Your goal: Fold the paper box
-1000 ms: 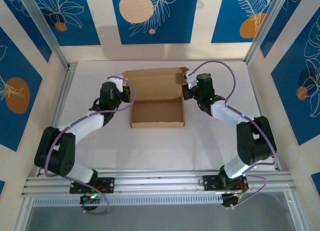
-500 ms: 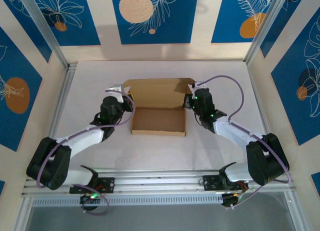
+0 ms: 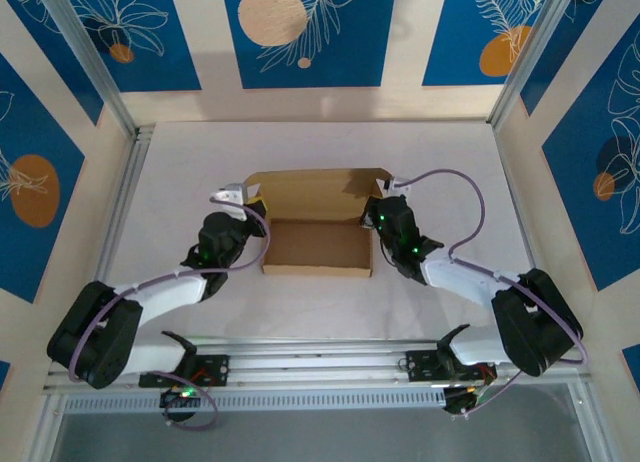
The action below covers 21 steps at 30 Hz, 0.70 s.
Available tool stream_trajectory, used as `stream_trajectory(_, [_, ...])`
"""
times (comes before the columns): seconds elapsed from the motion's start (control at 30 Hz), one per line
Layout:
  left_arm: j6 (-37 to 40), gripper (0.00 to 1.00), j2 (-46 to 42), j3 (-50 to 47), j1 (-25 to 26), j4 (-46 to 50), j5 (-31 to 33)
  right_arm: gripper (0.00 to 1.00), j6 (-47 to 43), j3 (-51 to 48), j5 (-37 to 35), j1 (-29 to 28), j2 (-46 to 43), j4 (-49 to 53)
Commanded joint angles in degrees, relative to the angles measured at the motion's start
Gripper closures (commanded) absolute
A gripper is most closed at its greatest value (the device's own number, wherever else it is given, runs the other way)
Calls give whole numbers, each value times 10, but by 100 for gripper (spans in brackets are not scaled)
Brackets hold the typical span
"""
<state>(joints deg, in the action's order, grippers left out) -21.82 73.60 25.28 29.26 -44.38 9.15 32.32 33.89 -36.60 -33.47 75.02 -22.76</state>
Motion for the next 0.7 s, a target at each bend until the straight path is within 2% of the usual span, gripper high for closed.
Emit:
stream_trajectory(0.0, [24, 100, -24, -16, 17, -51, 10, 100, -11, -33, -51, -22, -18, -76])
stream_trajectory(0.17, [31, 99, -23, -40, 45, -91, 32, 100, 4, -66, -82, -27, -13, -110])
stream_trajectory(0.27, [39, 98, -28, -39, 71, -88, 73, 100, 22, -73, -83, -29, -6, -115])
stream_trajectory(0.5, [49, 98, -3, -22, 109, -98, 144, 100, 56, -36, -119, -45, 4, -54])
stream_trajectory(0.67, [65, 98, 32, -14, 124, -153, 174, 100, 62, 6, -155, -64, 31, -40])
